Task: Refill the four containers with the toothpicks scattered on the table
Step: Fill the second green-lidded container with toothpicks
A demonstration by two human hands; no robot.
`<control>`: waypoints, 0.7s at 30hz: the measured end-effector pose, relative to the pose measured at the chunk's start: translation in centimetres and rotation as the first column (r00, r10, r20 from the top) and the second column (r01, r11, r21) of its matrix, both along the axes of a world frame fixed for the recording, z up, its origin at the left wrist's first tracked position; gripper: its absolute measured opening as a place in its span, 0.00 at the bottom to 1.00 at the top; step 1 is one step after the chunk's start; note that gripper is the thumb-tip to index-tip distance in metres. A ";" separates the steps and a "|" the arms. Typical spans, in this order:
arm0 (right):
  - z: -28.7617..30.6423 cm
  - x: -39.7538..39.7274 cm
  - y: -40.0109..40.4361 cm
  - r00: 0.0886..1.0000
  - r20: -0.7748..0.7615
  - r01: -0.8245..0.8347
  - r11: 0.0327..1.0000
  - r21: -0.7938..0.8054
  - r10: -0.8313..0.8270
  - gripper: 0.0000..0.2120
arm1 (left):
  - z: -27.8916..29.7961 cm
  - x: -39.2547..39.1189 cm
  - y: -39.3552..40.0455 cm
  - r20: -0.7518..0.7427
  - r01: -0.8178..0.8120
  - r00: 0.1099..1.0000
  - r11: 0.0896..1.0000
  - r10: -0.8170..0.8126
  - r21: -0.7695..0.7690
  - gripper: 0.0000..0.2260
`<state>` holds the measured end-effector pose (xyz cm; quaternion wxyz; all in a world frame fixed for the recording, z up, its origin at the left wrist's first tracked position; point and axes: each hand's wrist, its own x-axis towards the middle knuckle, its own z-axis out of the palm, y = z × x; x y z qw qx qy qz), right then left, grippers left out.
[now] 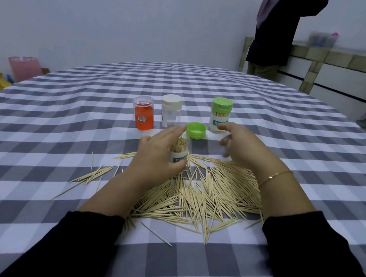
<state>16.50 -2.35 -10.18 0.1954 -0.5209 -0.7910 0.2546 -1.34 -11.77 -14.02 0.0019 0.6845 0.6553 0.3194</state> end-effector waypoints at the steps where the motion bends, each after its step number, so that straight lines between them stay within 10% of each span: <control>1: -0.1 0.2 0.1 0.997 0.078 0.008 0.999 0.040 -0.011 0.27 | -0.1 0.0 0.0 0.016 0.001 1.000 1.000 -0.001 0.003 0.35; 13: 1.6 2.8 0.3 0.952 0.293 -0.042 0.984 -0.173 0.092 0.24 | -0.4 -0.1 0.1 0.148 0.024 0.989 1.000 -0.026 0.018 0.36; 21: 1.6 2.7 -0.7 0.730 0.674 0.020 0.983 -0.182 0.110 0.19 | -0.2 -0.1 0.2 0.161 0.024 0.987 1.000 -0.026 0.016 0.36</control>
